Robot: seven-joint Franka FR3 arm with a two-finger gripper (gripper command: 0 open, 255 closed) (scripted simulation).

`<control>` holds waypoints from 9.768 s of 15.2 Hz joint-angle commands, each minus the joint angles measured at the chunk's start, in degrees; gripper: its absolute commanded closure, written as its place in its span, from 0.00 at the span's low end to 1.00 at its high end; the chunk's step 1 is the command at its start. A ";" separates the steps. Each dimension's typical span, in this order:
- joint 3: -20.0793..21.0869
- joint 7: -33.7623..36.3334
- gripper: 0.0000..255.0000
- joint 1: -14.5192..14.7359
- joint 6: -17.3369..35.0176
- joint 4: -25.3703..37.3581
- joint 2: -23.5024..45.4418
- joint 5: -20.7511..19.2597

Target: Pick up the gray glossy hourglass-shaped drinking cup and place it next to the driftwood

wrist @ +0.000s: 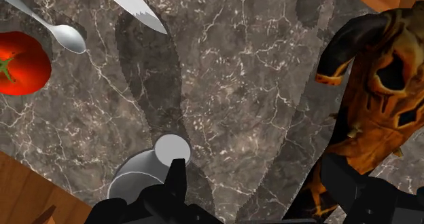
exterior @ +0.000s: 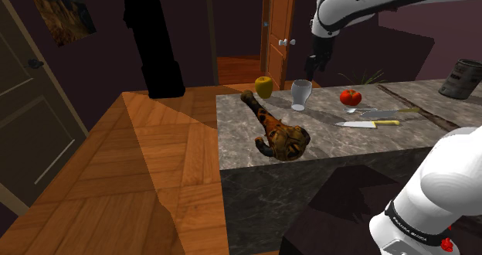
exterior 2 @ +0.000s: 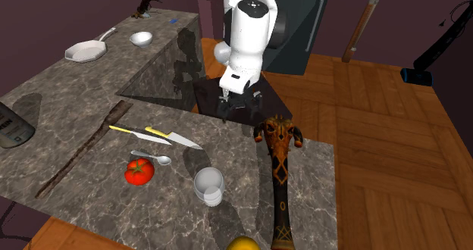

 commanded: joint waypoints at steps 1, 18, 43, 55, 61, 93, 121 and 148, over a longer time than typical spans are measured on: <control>-1.32 -1.23 0.00 -0.43 1.97 2.20 3.99 0.26; -7.59 -13.61 0.00 -7.77 8.84 28.20 36.96 9.85; -7.33 -14.21 1.00 -8.48 13.55 26.29 39.83 10.83; -7.75 -14.30 1.00 -8.20 5.41 31.55 36.82 9.96; -7.88 -14.48 1.00 -8.19 1.14 34.99 35.93 9.74; -10.99 -21.44 1.00 -11.31 -12.05 37.07 23.54 6.79; -29.06 -50.81 1.00 -24.48 -8.44 18.09 2.27 -1.54; -39.91 -62.25 1.00 -27.04 6.90 7.07 5.74 0.10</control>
